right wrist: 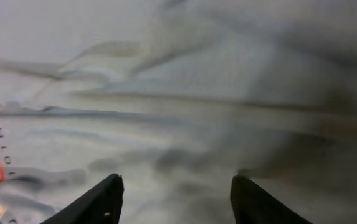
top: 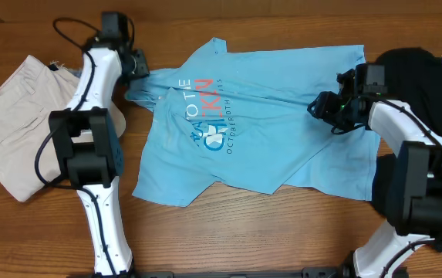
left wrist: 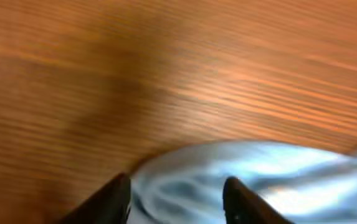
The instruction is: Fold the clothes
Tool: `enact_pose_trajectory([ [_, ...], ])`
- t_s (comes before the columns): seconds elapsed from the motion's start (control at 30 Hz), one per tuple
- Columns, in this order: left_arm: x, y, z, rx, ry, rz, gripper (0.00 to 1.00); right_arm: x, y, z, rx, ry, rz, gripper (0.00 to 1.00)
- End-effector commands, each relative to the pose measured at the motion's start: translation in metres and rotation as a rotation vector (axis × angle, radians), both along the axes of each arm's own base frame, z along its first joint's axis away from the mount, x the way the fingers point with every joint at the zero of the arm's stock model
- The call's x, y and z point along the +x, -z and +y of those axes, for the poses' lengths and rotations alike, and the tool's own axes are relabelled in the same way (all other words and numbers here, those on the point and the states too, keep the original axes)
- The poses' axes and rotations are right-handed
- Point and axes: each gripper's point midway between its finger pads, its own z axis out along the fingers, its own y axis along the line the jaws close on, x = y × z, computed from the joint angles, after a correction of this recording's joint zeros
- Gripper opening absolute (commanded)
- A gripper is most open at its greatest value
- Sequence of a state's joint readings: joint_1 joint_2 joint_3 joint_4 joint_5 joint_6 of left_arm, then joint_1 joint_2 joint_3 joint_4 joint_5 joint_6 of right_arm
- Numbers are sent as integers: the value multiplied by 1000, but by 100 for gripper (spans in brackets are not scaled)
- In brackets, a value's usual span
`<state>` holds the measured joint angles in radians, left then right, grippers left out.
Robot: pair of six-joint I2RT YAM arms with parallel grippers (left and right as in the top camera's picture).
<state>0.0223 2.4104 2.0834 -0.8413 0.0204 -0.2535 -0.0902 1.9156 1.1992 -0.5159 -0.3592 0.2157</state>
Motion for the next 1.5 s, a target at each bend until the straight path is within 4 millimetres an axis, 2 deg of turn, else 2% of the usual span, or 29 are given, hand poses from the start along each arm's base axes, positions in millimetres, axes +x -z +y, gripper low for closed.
enact_pose_trajectory([
  [0.0, 7, -64, -48, -114, 223, -65, 50, 7, -2, -1, -31, -60, -58, 62],
  [0.03, 3, -71, -55, -142, 255, -57, 45, 8, -2, -1, -31, -59, -62, 61],
  [0.1, -24, -86, -86, -237, 382, 9, 35, 11, -3, -1, -31, -56, -71, 56],
  [0.13, -35, -84, -91, -244, 394, 50, 30, 10, -2, -1, -30, -54, -68, 56],
  [0.17, -55, -76, -96, -227, 393, 143, 22, 9, -2, -1, -22, -40, -58, 56],
  [0.23, -79, -65, -95, -163, 357, 262, 20, 8, -2, 1, -6, -36, -48, 57],
  [0.27, -87, -62, -93, -124, 342, 302, 19, 7, -2, 4, 8, -42, -46, 62],
  [0.33, -109, -60, -83, -31, 327, 396, 15, 5, -3, 6, 24, -48, -40, 65],
  [0.37, -130, -65, -76, 12, 325, 478, 14, 3, -2, 7, 30, -51, -34, 68],
  [0.4, -141, -69, -71, 35, 323, 518, 14, 2, -2, 8, 32, -51, -30, 68],
  [0.5, -152, -89, -70, 49, 328, 493, 17, -1, -1, 9, 39, -53, -17, 68],
  [0.57, -181, -108, -62, 69, 311, 505, 19, -6, -1, 14, 71, -64, 3, 68],
  [0.63, -216, -113, -49, 112, 257, 560, 23, -7, -1, 15, 73, -64, 9, 68],
  [0.67, -234, -108, -45, 117, 237, 580, 26, -7, -1, 15, 74, -64, 9, 69],
  [0.73, -247, -90, -51, 75, 233, 543, 33, -8, -1, 15, 74, -64, 11, 69],
  [0.77, -246, -77, -58, 36, 241, 495, 37, -9, -1, 15, 74, -64, 15, 69],
  [0.83, -235, -49, -73, -30, 260, 400, 57, -9, -1, 15, 74, -64, 15, 69],
  [0.87, -231, -34, -75, -38, 261, 378, 60, -8, -1, 15, 75, -63, 12, 69],
  [0.97, -229, 12, -80, -71, 237, 368, 58, -6, -1, 15, 74, -61, 5, 69],
  [1.03, -231, 32, -84, -97, 231, 382, 55, -5, -2, 14, 74, -61, -1, 70],
  [1.07, -235, 46, -83, -98, 218, 417, 58, -4, -2, 14, 73, -61, -5, 75],
  [1.1, -243, 64, -83, -99, 214, 479, 68, -5, -2, 14, 73, -61, -1, 76],
  [1.13, -251, 74, -84, -113, 205, 524, 62, -5, -2, 14, 73, -61, -1, 76],
  [1.2, -262, 81, -85, -127, 189, 584, 34, -5, -2, 14, 73, -61, 1, 76],
  [1.23, -269, 83, -84, -129, 172, 618, 16, -5, -2, 14, 73, -61, 1, 76],
  [1.27, -278, 84, -83, -128, 148, 662, 9, -5, -2, 14, 73, -61, 1, 75],
  [1.3, -287, 84, -82, -127, 120, 705, 4, -5, -2, 14, 73, -61, 1, 75],
  [1.37, -307, 76, -79, -124, 55, 795, 4, -5, -2, 14, 73, -61, -2, 75],
  [1.47, -336, 56, -87, -184, 24, 928, 4, -4, -2, 14, 72, -61, -7, 75],
])
